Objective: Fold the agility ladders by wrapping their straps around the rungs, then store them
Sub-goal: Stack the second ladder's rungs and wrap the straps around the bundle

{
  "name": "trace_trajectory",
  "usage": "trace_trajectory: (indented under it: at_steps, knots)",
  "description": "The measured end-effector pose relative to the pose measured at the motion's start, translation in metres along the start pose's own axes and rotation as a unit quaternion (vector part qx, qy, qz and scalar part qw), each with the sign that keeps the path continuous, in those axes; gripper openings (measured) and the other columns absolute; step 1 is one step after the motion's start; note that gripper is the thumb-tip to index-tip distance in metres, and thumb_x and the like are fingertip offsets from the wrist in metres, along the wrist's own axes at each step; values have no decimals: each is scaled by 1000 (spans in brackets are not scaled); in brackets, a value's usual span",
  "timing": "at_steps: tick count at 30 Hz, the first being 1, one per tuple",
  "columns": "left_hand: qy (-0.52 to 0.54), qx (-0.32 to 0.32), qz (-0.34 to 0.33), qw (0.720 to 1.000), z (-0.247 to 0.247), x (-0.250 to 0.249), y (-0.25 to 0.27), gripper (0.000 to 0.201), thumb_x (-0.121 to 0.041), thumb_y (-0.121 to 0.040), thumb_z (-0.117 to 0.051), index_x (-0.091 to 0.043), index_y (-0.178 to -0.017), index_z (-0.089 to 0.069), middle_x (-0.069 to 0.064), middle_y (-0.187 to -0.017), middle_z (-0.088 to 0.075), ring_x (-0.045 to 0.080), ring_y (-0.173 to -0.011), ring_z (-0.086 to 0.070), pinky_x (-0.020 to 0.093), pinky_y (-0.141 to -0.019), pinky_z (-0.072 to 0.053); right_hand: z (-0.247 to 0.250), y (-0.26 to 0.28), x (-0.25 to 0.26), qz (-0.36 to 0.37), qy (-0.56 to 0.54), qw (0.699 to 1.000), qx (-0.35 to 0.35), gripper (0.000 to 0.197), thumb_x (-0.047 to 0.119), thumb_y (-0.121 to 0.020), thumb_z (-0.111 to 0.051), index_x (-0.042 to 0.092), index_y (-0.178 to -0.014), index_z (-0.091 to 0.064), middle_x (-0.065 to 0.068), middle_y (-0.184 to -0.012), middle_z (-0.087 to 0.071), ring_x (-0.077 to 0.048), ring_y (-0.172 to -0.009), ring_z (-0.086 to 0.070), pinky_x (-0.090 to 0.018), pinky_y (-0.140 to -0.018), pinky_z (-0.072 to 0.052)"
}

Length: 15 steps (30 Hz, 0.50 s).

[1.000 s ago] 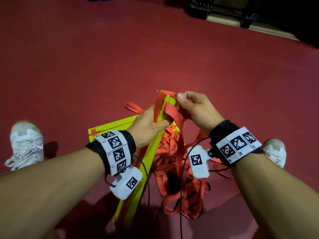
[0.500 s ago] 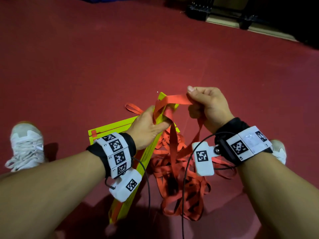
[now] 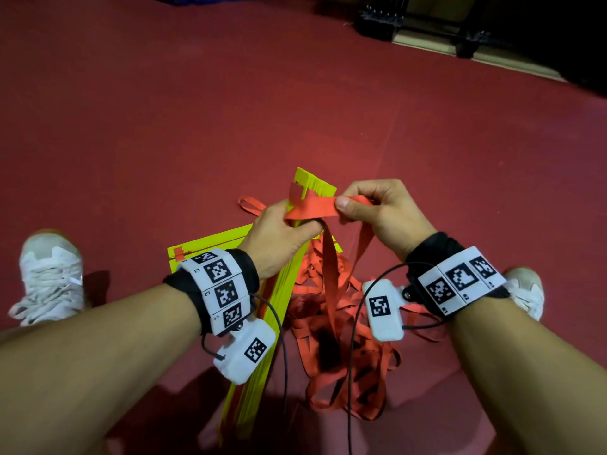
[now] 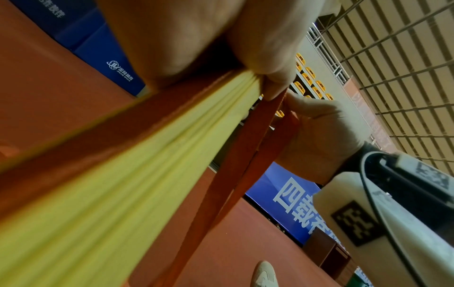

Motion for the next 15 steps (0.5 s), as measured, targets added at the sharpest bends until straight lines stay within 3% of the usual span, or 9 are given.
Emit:
trace_trajectory:
  at_steps: [1, 4, 6, 9, 12, 15]
  knots:
    - [4, 3, 2, 1000, -1, -1, 1, 24, -35, -81, -75, -14, -93, -69, -1, -76, -62, 12, -71, -53, 35, -74, -49, -2, 0, 0, -4, -11, 1000, 1, 22, 20, -87, -70, 8, -69, -67, -19, -65, -59, -20, -63, -49, -29, -61, -37]
    - [35, 31, 2, 999, -2, -2, 1, 10, -26, -79, -81, -22, -81, -73, -8, -66, -62, 10, -61, -55, 34, -68, -47, -8, 1, 0, -23, -67, 998, 5, 24, 3, -90, -64, 7, -66, -61, 6, -54, -55, -3, -53, -47, -15, -54, -37]
    - [50, 32, 4, 998, -1, -3, 1, 10, -28, -75, -83, -31, -72, -73, -11, -59, -62, 8, -56, -54, 31, -66, -45, -12, 2, -1, -19, -80, 996, 18, 22, 9, -87, -63, 7, -65, -57, 3, -53, -51, -6, -52, -44, -18, -50, -34]
    - [64, 21, 13, 998, 0, -1, 0, 14, -29, -71, -81, -21, -68, -71, -8, -55, -59, 11, -55, -52, 31, -63, -43, -15, 3, -1, 0, -99, 994, 41, 21, 16, -85, -61, 2, -72, -52, -8, -56, -54, -13, -50, -50, -20, -48, -38]
    - [83, 26, 18, 996, -1, 0, 1, 14, -20, -72, -82, -16, -69, -69, -7, -57, -58, 13, -57, -51, 30, -63, -41, -16, 2, -4, 19, -100, 994, 46, 13, 16, -86, -63, 8, -84, -53, -3, -63, -58, -13, -54, -52, -22, -53, -43]
    - [113, 34, 44, 992, -1, 1, 1, 23, -11, -64, -85, -8, -82, -71, -2, -62, -61, 16, -60, -55, 31, -65, -44, -13, 0, -7, 30, -39, 997, 54, 4, 20, -91, -64, 17, -91, -63, 8, -70, -59, -8, -64, -51, -22, -61, -43]
Point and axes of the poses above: each hand's wrist, its own y-axis away from the middle knuckle, its own z-axis out of the back of the hand, x = y × z, the point moved 1 cm from there along -y, towards the middle knuckle
